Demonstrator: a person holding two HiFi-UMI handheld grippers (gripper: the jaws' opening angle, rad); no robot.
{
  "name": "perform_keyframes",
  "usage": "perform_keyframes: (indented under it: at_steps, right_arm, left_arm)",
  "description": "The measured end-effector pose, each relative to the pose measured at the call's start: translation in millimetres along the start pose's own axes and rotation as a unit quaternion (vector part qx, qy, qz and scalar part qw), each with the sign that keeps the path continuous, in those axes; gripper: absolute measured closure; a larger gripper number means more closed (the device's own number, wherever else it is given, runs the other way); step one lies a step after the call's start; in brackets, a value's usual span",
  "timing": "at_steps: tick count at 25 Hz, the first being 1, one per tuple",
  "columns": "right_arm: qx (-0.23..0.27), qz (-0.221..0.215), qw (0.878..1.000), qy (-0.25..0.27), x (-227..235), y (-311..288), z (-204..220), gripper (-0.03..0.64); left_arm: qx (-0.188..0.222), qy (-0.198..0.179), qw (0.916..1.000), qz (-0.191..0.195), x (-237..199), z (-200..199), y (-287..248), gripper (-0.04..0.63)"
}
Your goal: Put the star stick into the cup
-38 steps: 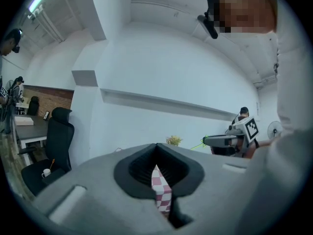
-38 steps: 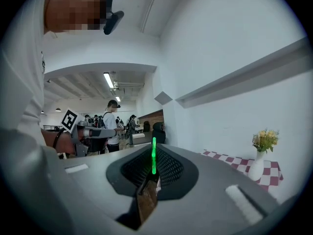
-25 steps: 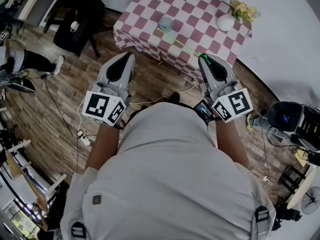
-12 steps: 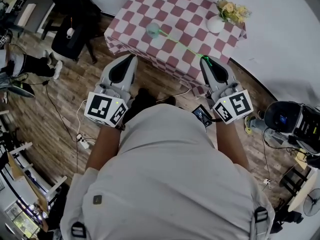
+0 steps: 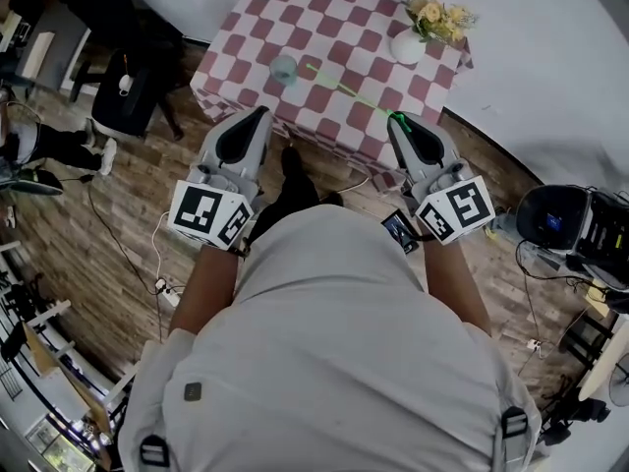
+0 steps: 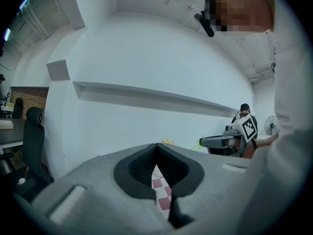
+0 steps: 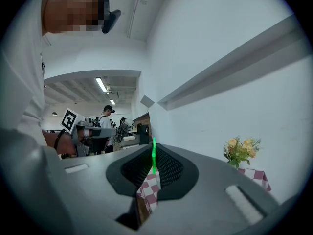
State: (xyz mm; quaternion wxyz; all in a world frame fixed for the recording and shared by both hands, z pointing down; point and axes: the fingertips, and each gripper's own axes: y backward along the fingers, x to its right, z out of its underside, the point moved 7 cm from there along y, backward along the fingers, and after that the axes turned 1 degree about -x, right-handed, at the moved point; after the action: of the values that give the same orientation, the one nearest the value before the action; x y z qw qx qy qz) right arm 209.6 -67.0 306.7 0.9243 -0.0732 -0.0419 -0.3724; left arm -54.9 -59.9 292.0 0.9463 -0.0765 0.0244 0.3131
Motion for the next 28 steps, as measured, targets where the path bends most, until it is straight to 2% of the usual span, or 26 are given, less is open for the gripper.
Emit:
perform_keyframes:
  at_steps: [14, 28]
  right_arm:
    - [-0.039, -0.018, 0.999, -0.011, 20, -70, 11, 0.589]
    - [-0.099, -0.014, 0.994, -0.034, 39, -139, 41, 0.589]
  left_arm:
    - [-0.029, 0.015, 0.9994, -0.004, -60, 10, -32, 0.591]
    - [-0.071, 0.046, 0.9964, 0.003, -127, 45, -68, 0.591]
